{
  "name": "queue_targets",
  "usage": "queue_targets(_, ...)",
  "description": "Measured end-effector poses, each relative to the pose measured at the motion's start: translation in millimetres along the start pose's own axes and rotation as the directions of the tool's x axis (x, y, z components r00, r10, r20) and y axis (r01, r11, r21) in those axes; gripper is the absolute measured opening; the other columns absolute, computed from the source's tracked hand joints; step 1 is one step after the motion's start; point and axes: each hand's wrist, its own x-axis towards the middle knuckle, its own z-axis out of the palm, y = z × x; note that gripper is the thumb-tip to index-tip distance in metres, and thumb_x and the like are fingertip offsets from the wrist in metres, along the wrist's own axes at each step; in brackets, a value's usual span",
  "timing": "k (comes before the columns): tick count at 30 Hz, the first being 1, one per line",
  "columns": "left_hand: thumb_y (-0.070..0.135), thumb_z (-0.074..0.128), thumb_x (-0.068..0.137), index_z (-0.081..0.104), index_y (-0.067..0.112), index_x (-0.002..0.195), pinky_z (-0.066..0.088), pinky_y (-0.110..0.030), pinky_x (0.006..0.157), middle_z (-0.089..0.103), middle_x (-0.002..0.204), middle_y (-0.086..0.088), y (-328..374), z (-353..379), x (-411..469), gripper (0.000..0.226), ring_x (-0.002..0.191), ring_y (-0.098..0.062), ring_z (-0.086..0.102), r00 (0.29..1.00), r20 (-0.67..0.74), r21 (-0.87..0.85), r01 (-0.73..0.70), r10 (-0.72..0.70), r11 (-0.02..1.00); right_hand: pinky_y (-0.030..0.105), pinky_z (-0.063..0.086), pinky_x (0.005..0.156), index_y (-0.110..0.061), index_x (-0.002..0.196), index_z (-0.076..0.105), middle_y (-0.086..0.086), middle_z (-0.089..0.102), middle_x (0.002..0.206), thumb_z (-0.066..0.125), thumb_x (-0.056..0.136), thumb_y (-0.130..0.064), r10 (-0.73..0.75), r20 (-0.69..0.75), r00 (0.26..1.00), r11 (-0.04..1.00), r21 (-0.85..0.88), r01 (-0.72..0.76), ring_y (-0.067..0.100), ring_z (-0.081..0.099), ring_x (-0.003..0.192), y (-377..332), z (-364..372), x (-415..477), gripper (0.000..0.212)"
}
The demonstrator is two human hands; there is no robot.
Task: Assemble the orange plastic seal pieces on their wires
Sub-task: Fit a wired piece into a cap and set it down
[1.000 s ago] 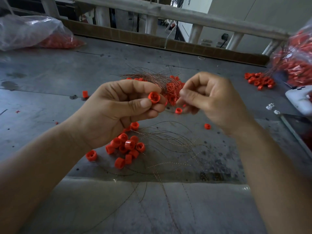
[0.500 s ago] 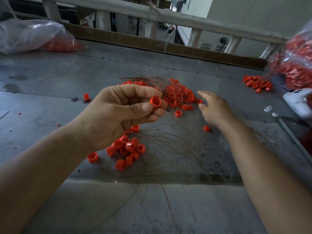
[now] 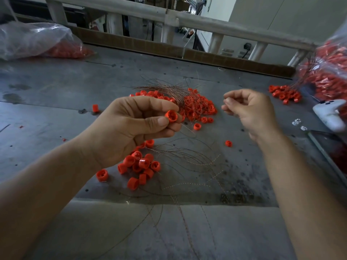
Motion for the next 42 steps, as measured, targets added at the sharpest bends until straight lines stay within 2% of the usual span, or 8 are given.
queue_targets(6, 0.003, 0.059, 0.062, 0.076, 0.012, 0.078, 0.054, -0.018, 0.061, 0.072, 0.076, -0.007, 0.3, 1.1, -0.8, 0.025, 0.071, -0.014, 0.07, 1.0, -0.011, 0.031, 0.011, -0.01, 0.999, 0.022, 0.056, 0.062, -0.007, 0.083, 0.065, 0.0, 0.067, 0.065, 0.061, 0.07, -0.008, 0.04, 0.379, 0.924, 0.832, 0.499, -0.241, 0.009, 0.064, 0.061, -37.9, 18.0, -31.3, 0.014)
queue_targets(11, 0.001, 0.057, 0.062, 0.075, 0.01, 0.079, 0.054, -0.018, 0.061, 0.072, 0.075, -0.007, 0.2, 2.0, -0.4, 0.026, 0.069, -0.013, 0.07, 0.999, -0.051, 0.052, 0.016, -0.014, 0.999, 0.023, 0.056, 0.06, -0.003, 0.086, 0.06, 0.005, 0.068, 0.067, 0.056, 0.067, -0.01, 0.082, 0.543, 0.836, 0.734, 0.535, -0.419, 0.011, 0.066, 0.06, -44.5, 31.9, -42.3, 0.021)
queue_targets(19, 0.002, 0.058, 0.061, 0.074, 0.01, 0.081, 0.054, -0.018, 0.06, 0.072, 0.075, -0.007, 0.5, 0.7, 0.7, 0.027, 0.069, -0.014, 0.07, 0.997, -0.081, 0.079, 0.018, -0.012, 0.997, 0.021, 0.055, 0.062, -0.005, 0.089, 0.063, 0.004, 0.07, 0.072, 0.056, 0.068, -0.008, 0.016, 0.576, 0.818, 0.731, 0.551, -0.403, 0.009, 0.067, 0.066, -44.8, 32.9, -46.8, 0.022)
queue_targets(22, 0.002, 0.059, 0.061, 0.073, 0.009, 0.081, 0.054, -0.018, 0.06, 0.071, 0.073, -0.008, 0.2, 1.4, 0.9, 0.025, 0.068, -0.014, 0.07, 0.994, -0.106, 0.086, 0.009, 0.0, 0.996, 0.021, 0.055, 0.063, -0.007, 0.089, 0.062, 0.003, 0.07, 0.072, 0.059, 0.066, -0.009, -0.008, 0.54, 0.842, 0.78, 0.53, -0.332, 0.009, 0.067, 0.066, -44.5, 34.6, -48.9, 0.023)
queue_targets(26, 0.003, 0.06, 0.06, 0.07, 0.008, 0.078, 0.053, -0.017, 0.059, 0.071, 0.072, -0.007, -0.4, 1.4, 1.2, 0.02, 0.068, -0.014, 0.069, 0.99, -0.141, 0.138, 0.001, 0.019, 0.99, 0.017, 0.052, 0.065, -0.016, 0.083, 0.065, -0.007, 0.068, 0.068, 0.064, 0.064, -0.017, -0.159, 0.386, 0.909, 0.915, 0.404, -0.011, 0.006, 0.066, 0.066, -46.2, 42.3, -56.6, 0.019)
queue_targets(30, 0.006, 0.062, 0.056, 0.074, 0.014, 0.07, 0.053, -0.017, 0.059, 0.072, 0.07, -0.007, -0.9, 3.3, 1.3, 0.02, 0.066, -0.014, 0.07, 0.988, -0.153, 0.168, 0.002, 0.024, 0.986, 0.013, 0.05, 0.067, -0.023, 0.082, 0.065, -0.012, 0.067, 0.07, 0.068, 0.065, -0.018, -0.267, 0.314, 0.911, 0.931, 0.327, 0.161, 0.004, 0.066, 0.07, -47.9, 46.5, -61.7, 0.019)
queue_targets(35, 0.006, 0.062, 0.056, 0.073, 0.017, 0.07, 0.053, -0.016, 0.059, 0.072, 0.069, -0.007, -1.9, 3.7, 2.0, 0.02, 0.065, -0.014, 0.07, 0.98, -0.195, 0.218, 0.013, 0.031, 0.976, 0.012, 0.05, 0.068, -0.024, 0.087, 0.064, -0.011, 0.066, 0.082, 0.07, 0.07, -0.002, -0.307, 0.344, 0.887, 0.943, 0.233, 0.236, 0.002, 0.067, 0.076, -47.9, 46.8, -64.2, 0.028)
queue_targets(42, 0.007, 0.061, 0.054, 0.066, 0.01, 0.079, 0.052, -0.014, 0.056, 0.071, 0.065, -0.005, -0.3, 7.3, 1.8, 0.025, 0.059, -0.012, 0.068, 0.975, -0.22, 0.232, 0.025, 0.028, 0.972, 0.015, 0.051, 0.069, -0.022, 0.087, 0.065, -0.007, 0.067, 0.082, 0.073, 0.07, -0.004, -0.354, 0.303, 0.885, 0.933, 0.172, 0.315, 0.005, 0.067, 0.075, -45.8, 49.3, -65.5, 0.026)
